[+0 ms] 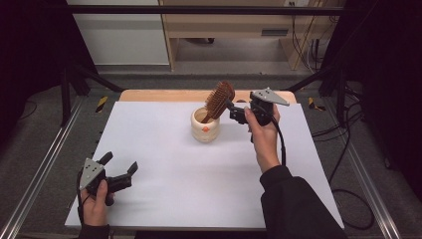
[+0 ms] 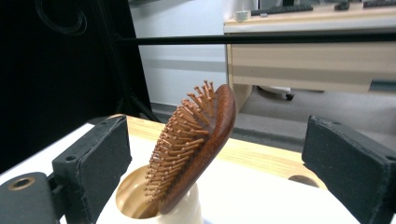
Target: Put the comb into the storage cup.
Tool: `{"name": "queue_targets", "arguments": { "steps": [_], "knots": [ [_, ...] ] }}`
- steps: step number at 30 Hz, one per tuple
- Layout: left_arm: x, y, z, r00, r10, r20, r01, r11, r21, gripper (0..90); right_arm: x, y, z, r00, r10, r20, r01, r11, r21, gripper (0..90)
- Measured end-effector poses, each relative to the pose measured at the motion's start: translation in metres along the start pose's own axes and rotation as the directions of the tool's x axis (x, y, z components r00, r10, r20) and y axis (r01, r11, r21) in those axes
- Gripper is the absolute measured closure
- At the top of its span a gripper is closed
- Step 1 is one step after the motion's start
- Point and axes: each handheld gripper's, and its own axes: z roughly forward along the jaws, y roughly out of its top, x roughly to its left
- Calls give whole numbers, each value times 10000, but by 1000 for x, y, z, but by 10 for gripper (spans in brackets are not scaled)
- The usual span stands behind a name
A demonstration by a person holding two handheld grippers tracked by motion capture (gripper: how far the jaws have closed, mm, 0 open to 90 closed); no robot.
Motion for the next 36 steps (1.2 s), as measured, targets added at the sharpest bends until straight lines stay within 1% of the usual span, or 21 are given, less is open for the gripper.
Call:
{"name": "queue_targets", "arguments": {
  "steps": [2,3,4,8,12,15,17,20,21,24,26,32,36],
  "knots": [
    [1,0,-1,10000,-43,-27,43,10000,-4,10,3,-1,-3,9995,-307,43,307,9995,-48,71],
    [1,0,-1,10000,-86,-48,86,10000,-42,10,4,-1,-4,9991,-417,116,419,9990,-162,69],
    [1,0,-1,9999,-97,-54,97,9999,-70,10,5,-2,-5,9985,-523,146,525,9986,-118,67],
    [2,0,1,9999,-81,89,80,10000,39,10,7,-2,-10,9962,-864,106,867,9960,-229,67],
    [3,-1,1,9999,-123,63,123,9999,29,10,8,-4,-16,9934,-1147,10,1147,9931,-260,70],
    [3,-1,1,9999,-125,56,125,9999,42,10,5,-5,-22,9942,-1077,-80,1073,9935,-385,71],
    [2,-1,1,9999,-87,68,87,10000,19,10,4,-4,-27,9934,-1141,-97,1136,9924,-465,70],
    [2,0,0,9999,-87,91,87,10000,23,10,2,-2,-35,9937,-1111,-130,1100,9916,-678,53],
    [3,0,0,9999,-102,116,101,9999,66,10,2,-2,-37,9937,-1112,-109,1100,9911,-743,50],
    [3,0,0,9999,-92,113,91,9999,90,10,1,-3,-45,9926,-1194,214,1210,9875,-1013,37],
    [2,0,0,9999,-82,90,81,9999,82,10,-1,-4,-49,9912,-1288,291,1312,9854,-1083,40],
    [1,-1,1,9999,-66,77,64,9998,162,10,0,-10,-63,9920,-1264,-33,1253,9860,-1097,40],
    [0,0,0,10000,-66,48,65,9999,135,10,-1,-15,-75,9922,-1243,-133,1221,9864,-1103,35]
  ]
}}
